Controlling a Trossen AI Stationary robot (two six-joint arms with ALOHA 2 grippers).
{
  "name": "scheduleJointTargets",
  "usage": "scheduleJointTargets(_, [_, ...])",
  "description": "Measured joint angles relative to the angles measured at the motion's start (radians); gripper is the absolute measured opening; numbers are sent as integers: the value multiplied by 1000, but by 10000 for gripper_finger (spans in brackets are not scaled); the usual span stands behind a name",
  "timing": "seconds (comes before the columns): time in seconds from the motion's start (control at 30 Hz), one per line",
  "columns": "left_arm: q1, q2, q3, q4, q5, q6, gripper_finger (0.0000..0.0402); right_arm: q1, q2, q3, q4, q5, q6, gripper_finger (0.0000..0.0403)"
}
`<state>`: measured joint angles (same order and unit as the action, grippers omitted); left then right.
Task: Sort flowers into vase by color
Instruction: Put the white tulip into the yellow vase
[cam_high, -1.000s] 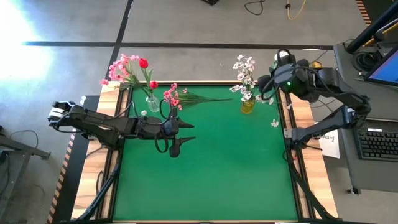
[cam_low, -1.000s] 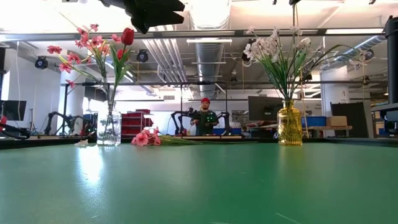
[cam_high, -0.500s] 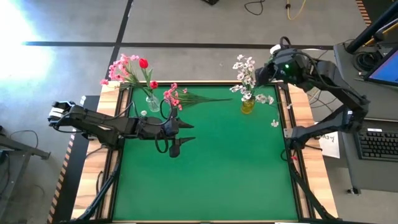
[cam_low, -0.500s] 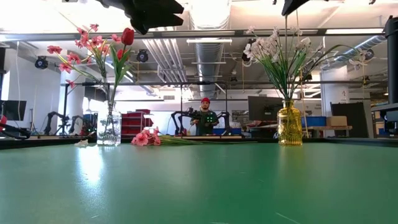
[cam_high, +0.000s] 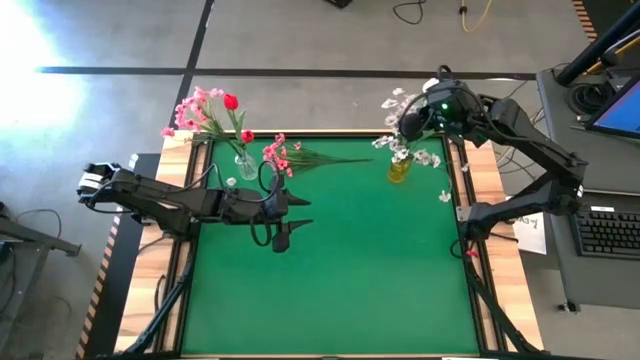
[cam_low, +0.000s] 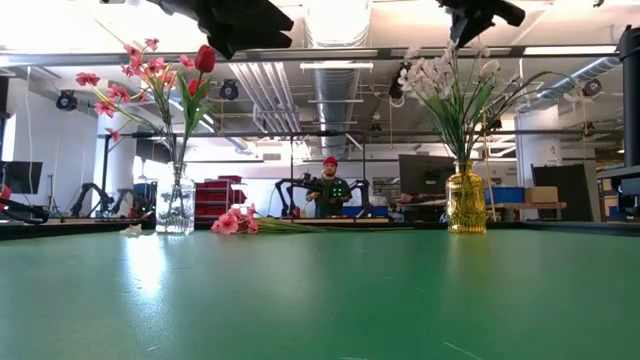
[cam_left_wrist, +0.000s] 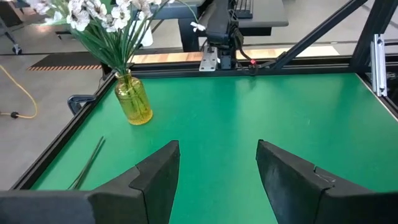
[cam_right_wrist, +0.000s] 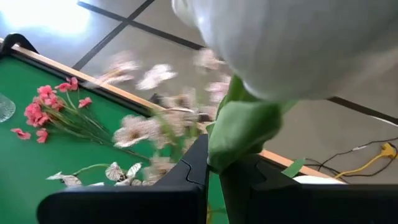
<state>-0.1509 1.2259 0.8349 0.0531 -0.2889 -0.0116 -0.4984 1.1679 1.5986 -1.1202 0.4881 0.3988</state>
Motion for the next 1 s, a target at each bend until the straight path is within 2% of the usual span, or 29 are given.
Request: scheduleJointTargets(1.0, [0,0,0,-10,-12,0,200,0,-1,-71,24,2,65,18])
